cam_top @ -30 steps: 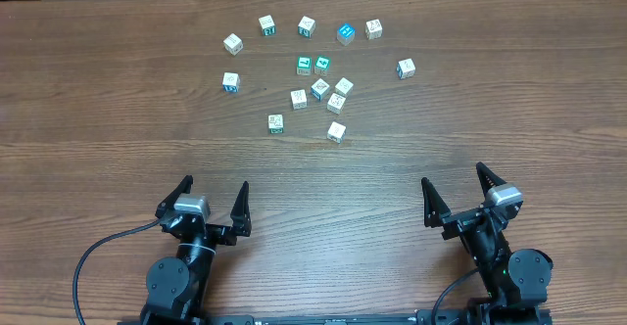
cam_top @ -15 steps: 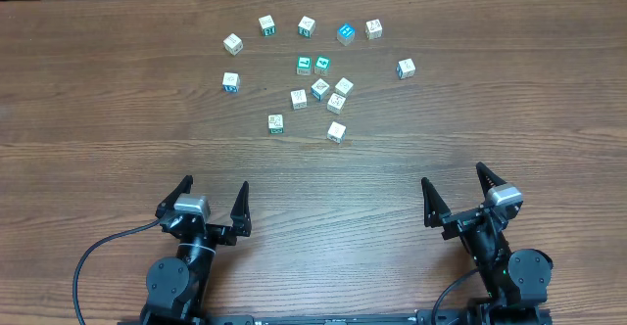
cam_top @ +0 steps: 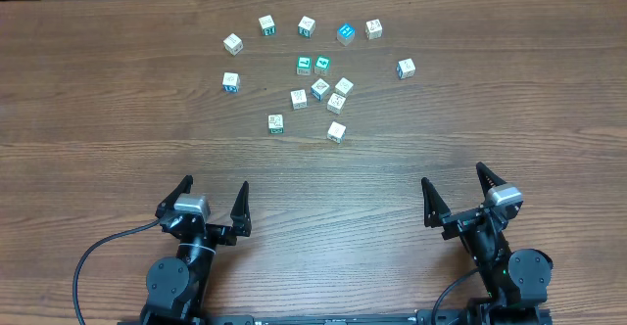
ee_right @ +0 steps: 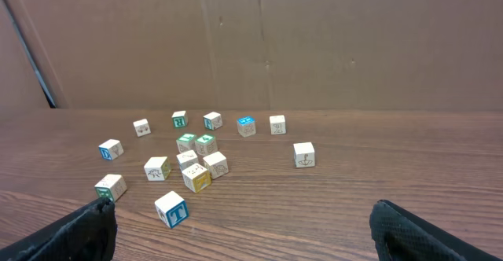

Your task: Form a circle

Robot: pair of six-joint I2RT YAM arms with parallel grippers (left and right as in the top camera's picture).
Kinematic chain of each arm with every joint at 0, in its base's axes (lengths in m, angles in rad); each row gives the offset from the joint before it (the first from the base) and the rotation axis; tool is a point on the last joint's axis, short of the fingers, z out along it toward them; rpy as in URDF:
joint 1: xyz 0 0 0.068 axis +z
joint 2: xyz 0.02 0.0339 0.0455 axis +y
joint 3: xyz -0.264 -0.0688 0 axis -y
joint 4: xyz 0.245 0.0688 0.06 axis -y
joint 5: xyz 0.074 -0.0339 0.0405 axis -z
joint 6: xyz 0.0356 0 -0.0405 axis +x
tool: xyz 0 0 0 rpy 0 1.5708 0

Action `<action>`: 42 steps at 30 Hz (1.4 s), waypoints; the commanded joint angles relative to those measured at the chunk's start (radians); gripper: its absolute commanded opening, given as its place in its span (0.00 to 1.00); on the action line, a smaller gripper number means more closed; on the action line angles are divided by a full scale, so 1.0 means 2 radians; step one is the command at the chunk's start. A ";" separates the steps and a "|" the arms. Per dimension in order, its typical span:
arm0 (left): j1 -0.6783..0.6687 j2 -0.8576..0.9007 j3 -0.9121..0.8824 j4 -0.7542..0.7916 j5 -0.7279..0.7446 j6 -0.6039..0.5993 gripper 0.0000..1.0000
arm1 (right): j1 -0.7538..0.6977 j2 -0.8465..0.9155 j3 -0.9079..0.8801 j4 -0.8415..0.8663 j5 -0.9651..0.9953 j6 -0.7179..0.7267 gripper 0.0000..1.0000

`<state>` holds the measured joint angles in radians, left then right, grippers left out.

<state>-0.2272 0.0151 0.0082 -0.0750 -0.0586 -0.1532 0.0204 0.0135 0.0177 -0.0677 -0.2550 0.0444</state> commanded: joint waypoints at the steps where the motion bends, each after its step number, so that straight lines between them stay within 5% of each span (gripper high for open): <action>1: 0.002 -0.005 -0.002 0.002 -0.010 0.009 0.99 | -0.002 -0.005 -0.005 0.003 0.004 -0.002 1.00; 26: 0.002 -0.005 0.017 -0.007 -0.010 0.009 1.00 | -0.002 -0.005 -0.005 0.003 0.004 -0.002 1.00; 35: 0.002 0.042 0.158 -0.111 -0.018 0.010 0.99 | -0.002 -0.005 -0.005 0.003 0.004 -0.002 1.00; 42: 0.002 0.192 0.330 -0.188 -0.018 0.022 1.00 | -0.002 -0.005 -0.005 0.003 0.004 -0.002 1.00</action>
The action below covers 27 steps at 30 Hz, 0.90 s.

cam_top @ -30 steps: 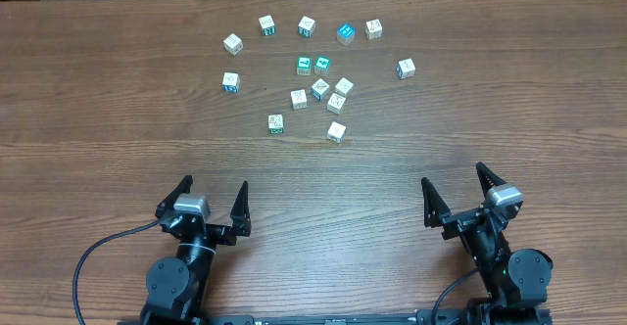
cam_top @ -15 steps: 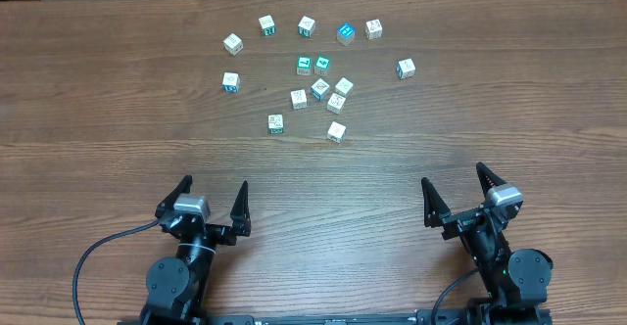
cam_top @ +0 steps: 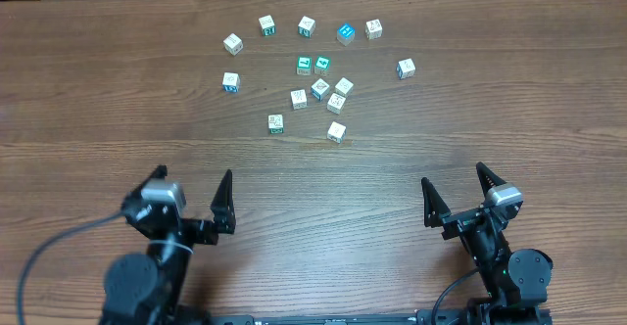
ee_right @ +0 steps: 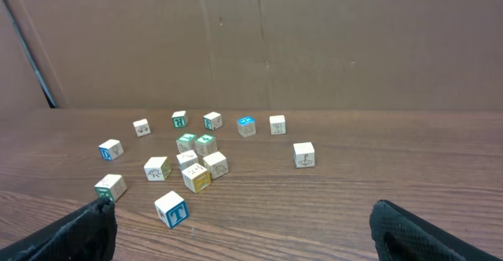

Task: Form a circle
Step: 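Reach the left gripper forward over the block cluster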

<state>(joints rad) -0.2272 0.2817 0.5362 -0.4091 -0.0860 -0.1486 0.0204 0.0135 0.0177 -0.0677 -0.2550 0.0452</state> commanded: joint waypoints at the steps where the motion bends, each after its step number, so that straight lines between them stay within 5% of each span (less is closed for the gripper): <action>1: 0.002 0.087 0.098 -0.042 -0.003 0.023 1.00 | -0.002 -0.005 -0.005 0.003 0.004 -0.003 1.00; 16: 0.002 0.558 0.602 -0.436 0.045 0.033 0.99 | -0.002 -0.005 -0.005 0.003 0.004 -0.002 1.00; 26: 0.002 0.731 0.641 -0.432 0.224 0.015 0.99 | -0.002 -0.005 -0.005 0.003 0.004 -0.002 1.00; 27: 0.002 0.749 0.641 -0.429 0.237 0.014 0.65 | -0.002 -0.005 -0.005 0.003 0.004 -0.003 1.00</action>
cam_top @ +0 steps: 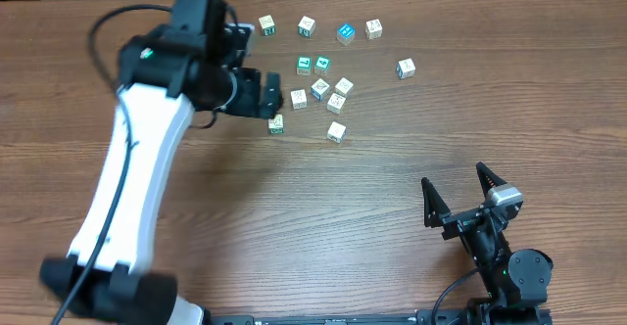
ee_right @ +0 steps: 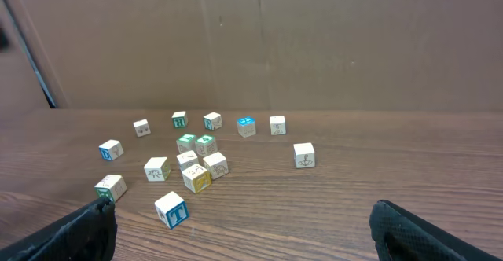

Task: Form a circle
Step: 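Reach the left gripper forward over the block cluster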

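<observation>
Several small lettered cube blocks lie scattered at the far middle of the table. Among them are a bright blue block (cam_top: 345, 33), two teal blocks (cam_top: 313, 66) side by side and a white block with a blue T (ee_right: 170, 209). My left gripper (cam_top: 263, 89) hangs over the left side of the cluster, right behind a green-edged block (cam_top: 276, 123). Its jaws look open with nothing in them, and the arm hides the blocks at the far left. My right gripper (cam_top: 453, 178) rests open near the front edge, well short of the blocks.
The wooden table (cam_top: 441, 119) runs back to a brown cardboard wall (ee_right: 314, 41). The white left arm (cam_top: 132, 178) stretches diagonally over the table's left half, with a black cable (cam_top: 108, 22) looping behind it.
My left arm has gone from the front left of the table to the left side of the block cluster. The blocks and the right arm have not moved.
Both grippers first rested open at the front edge, with the blocks scattered at the back. Then the left gripper had shifted slightly left and lifted. Now it is over the cluster's left side. No block has changed place.
</observation>
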Robot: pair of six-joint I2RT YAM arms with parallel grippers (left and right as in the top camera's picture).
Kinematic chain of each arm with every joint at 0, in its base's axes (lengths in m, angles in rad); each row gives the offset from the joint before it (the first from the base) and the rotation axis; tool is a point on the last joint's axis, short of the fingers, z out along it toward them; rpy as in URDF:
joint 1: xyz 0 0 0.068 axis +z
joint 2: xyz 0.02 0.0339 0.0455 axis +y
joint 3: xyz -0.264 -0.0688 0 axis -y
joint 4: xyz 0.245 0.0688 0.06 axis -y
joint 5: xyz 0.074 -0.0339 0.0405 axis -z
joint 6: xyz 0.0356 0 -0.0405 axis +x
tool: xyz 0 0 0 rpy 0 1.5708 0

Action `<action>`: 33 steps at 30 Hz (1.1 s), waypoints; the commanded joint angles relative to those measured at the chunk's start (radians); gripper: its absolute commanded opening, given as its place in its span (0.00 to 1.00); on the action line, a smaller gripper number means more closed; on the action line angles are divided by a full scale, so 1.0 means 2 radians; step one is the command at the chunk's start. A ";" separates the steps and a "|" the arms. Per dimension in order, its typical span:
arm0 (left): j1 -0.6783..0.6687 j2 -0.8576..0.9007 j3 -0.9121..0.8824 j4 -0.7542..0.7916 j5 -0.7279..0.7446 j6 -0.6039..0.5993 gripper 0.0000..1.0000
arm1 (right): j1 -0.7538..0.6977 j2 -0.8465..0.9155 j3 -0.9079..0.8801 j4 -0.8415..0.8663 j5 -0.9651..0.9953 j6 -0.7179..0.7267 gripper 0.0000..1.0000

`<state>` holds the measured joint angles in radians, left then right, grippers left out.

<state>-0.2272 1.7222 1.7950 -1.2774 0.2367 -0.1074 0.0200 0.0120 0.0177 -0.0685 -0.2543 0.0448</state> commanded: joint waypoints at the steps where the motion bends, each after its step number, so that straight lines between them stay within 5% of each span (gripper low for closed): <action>1: 0.002 0.042 0.012 0.009 0.092 -0.006 0.17 | -0.001 -0.005 -0.005 0.003 0.003 -0.002 1.00; 2: 0.002 0.052 0.012 0.011 0.104 -0.006 0.04 | -0.001 -0.005 -0.005 0.003 0.003 -0.002 1.00; 15: -0.064 0.159 0.012 0.050 0.015 -0.077 0.05 | -0.001 -0.005 -0.005 0.003 0.003 -0.002 1.00; 18: -0.081 0.162 0.012 0.068 -0.021 -0.078 0.09 | -0.001 -0.005 -0.005 0.003 0.003 -0.002 1.00; 27: -0.110 0.163 0.012 0.092 -0.066 -0.078 0.56 | -0.001 -0.005 -0.005 0.003 0.003 -0.002 1.00; 33: -0.116 0.163 0.012 0.102 -0.069 -0.078 0.65 | -0.001 -0.005 -0.005 0.003 0.003 -0.002 1.00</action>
<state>-0.4507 2.0380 1.7962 -1.0798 0.1207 -0.2604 0.0204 0.0120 0.0177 -0.0673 -0.2546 0.0448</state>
